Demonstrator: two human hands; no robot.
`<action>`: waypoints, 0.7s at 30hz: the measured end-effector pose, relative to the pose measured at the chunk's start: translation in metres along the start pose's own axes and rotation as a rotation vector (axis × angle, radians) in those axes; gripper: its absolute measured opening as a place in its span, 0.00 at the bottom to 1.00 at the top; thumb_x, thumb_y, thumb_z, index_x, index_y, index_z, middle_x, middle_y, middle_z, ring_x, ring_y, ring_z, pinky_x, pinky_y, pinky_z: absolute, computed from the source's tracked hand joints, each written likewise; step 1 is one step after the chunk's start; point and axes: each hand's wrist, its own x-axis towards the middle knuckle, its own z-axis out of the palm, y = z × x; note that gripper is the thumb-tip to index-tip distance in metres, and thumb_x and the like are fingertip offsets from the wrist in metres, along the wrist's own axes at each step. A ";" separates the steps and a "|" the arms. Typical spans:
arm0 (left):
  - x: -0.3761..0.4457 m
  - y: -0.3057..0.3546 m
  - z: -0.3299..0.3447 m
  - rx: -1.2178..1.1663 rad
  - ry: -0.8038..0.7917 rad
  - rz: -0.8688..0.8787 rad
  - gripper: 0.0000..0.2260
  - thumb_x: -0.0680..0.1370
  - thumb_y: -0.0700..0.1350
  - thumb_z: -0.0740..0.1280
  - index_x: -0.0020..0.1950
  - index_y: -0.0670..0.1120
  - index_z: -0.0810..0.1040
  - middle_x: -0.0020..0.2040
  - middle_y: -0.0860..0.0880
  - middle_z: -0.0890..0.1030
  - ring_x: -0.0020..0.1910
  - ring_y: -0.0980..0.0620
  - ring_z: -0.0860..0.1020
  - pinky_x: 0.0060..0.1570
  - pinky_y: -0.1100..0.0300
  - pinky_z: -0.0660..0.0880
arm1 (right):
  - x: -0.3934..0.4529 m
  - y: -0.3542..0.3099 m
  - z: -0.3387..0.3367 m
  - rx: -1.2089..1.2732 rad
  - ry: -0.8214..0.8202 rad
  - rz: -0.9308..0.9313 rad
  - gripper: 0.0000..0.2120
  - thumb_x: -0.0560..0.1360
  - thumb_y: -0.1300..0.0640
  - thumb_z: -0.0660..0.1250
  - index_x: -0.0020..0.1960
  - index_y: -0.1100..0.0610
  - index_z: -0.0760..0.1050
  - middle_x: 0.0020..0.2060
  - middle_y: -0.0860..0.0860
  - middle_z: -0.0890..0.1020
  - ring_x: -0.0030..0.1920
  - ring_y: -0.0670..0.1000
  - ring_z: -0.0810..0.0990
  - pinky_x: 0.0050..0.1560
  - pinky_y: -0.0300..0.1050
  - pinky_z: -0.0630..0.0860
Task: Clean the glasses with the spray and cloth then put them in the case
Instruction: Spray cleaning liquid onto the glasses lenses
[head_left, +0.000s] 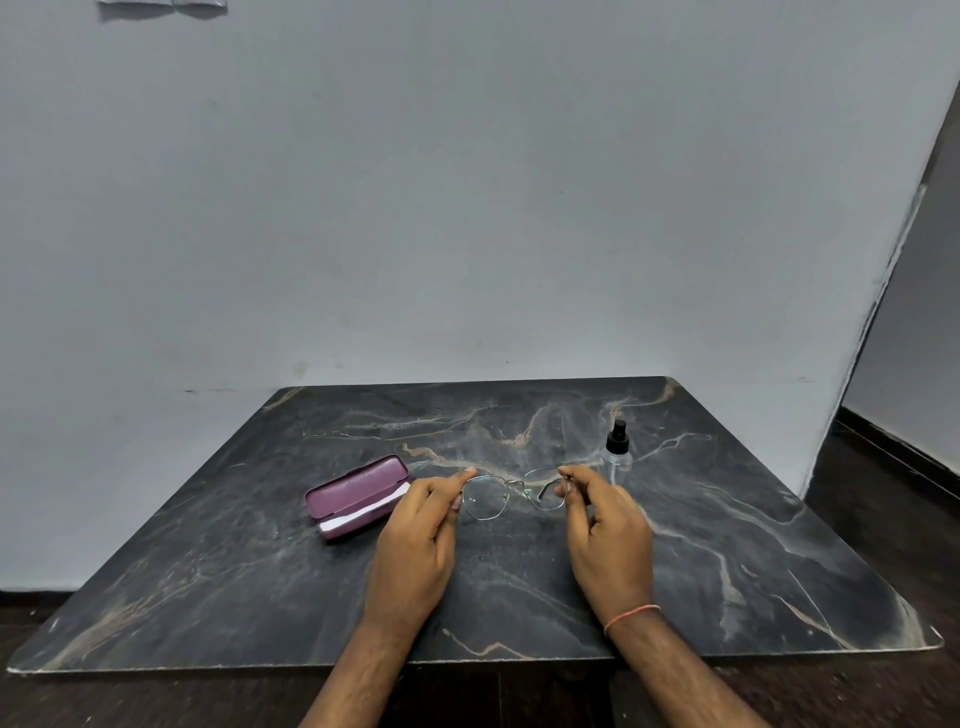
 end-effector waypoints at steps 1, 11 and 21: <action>0.000 0.000 0.000 0.001 -0.003 -0.003 0.17 0.87 0.41 0.65 0.75 0.53 0.79 0.58 0.60 0.80 0.58 0.58 0.81 0.56 0.60 0.79 | 0.000 0.000 0.000 0.002 -0.001 0.002 0.11 0.79 0.61 0.74 0.59 0.49 0.84 0.40 0.34 0.80 0.42 0.32 0.74 0.48 0.22 0.66; 0.002 -0.001 0.001 -0.045 0.040 -0.058 0.08 0.87 0.43 0.63 0.58 0.51 0.82 0.54 0.59 0.80 0.55 0.55 0.82 0.55 0.63 0.78 | 0.000 0.001 0.000 0.061 -0.118 0.063 0.12 0.81 0.53 0.71 0.63 0.42 0.79 0.42 0.38 0.84 0.46 0.42 0.80 0.50 0.41 0.78; 0.003 -0.007 0.005 -0.055 0.031 -0.057 0.09 0.88 0.41 0.64 0.59 0.52 0.82 0.55 0.60 0.80 0.57 0.55 0.82 0.57 0.62 0.77 | 0.021 0.018 -0.018 -0.107 0.062 0.270 0.39 0.76 0.43 0.76 0.81 0.47 0.60 0.74 0.54 0.69 0.73 0.58 0.69 0.66 0.59 0.75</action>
